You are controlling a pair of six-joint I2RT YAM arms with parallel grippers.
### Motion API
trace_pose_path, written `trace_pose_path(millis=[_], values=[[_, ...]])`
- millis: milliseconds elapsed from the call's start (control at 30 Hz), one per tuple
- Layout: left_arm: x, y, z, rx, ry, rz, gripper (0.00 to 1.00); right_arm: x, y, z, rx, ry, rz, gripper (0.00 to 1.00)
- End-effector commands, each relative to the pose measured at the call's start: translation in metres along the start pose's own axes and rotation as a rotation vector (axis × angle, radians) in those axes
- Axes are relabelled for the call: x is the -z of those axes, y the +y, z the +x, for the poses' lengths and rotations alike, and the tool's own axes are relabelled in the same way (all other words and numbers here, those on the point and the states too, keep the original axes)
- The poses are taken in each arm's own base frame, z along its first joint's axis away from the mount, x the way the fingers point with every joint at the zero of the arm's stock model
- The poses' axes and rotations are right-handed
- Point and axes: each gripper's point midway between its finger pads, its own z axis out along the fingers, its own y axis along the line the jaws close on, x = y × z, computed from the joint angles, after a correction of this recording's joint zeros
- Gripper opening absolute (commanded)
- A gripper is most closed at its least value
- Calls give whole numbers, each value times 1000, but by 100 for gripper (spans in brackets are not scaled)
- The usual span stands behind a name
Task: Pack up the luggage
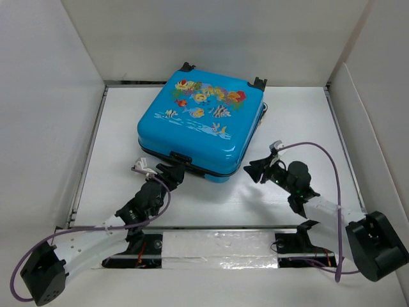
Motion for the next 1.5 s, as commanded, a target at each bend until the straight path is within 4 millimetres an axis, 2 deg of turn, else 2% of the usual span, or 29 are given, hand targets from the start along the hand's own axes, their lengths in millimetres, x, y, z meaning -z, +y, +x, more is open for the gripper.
trace_pose_path(millis=[0, 67, 133, 333, 367, 467, 533, 600, 700, 767, 900, 967, 1000, 1067, 1100, 1133, 1200, 1233, 1267, 1300, 1467], values=[[3, 10, 7, 11, 21, -13, 48, -13, 5, -41, 117, -109, -46, 47], [3, 11, 9, 22, 30, -16, 47, -19, 2, -41, 114, -100, -44, 47], [2, 16, 13, 22, 41, -37, 47, -24, 13, -38, 124, -82, -108, 47], [-5, 5, 15, 11, 39, 4, 49, -38, 15, -30, 121, -51, -127, 46], [-6, -2, 13, 20, 34, 27, 49, -38, 16, -30, 119, -52, -132, 46], [-9, -7, 14, 11, 36, 47, 49, -39, 18, -24, 102, -47, -138, 45], [-11, -7, 16, 1, 42, 40, 49, -37, 17, -18, 86, -33, -134, 44], [-12, -8, 17, 1, 42, 47, 49, -36, 22, -17, 86, -43, -135, 43], [-14, -9, 19, 3, 41, 54, 50, -40, 16, -20, 91, -47, -109, 41], [-16, -12, 19, 3, 42, 58, 50, -45, 19, -19, 80, -45, -121, 37], [-17, -17, 18, 6, 40, 79, 49, -48, 25, -17, 62, -59, -136, 23], [-18, -21, 18, 11, 37, 94, 49, -48, 29, -12, 52, -48, -128, 9], [-19, -21, 20, 6, 41, 94, 48, -47, 29, -9, 48, -46, -113, 6], [-22, -28, 19, 13, 38, 115, 48, -45, 41, -1, 28, -26, -126, 0], [-24, -27, 22, 3, 44, 108, 48, -44, 43, 3, 20, -18, -113, 0], [-26, -31, 22, 5, 44, 117, 48, -38, 60, 10, 9, -5, -146, 0], [-30, -38, 22, 5, 39, 136, 48, -27, 77, 30, -16, 58, -139, 0], [-32, -40, 22, 4, 36, 139, 48, -25, 73, 24, -21, 32, -111, 0], [-34, -44, 20, 10, 29, 150, 48, -18, 87, 40, -29, 92, -128, 0], [-37, -45, 22, 4, 31, 146, 48, -14, 86, 44, -36, 98, -84, 0], [-44, -54, 22, 17, 21, 170, 48, 10, 102, 65, -95, 170, -31, 0]])
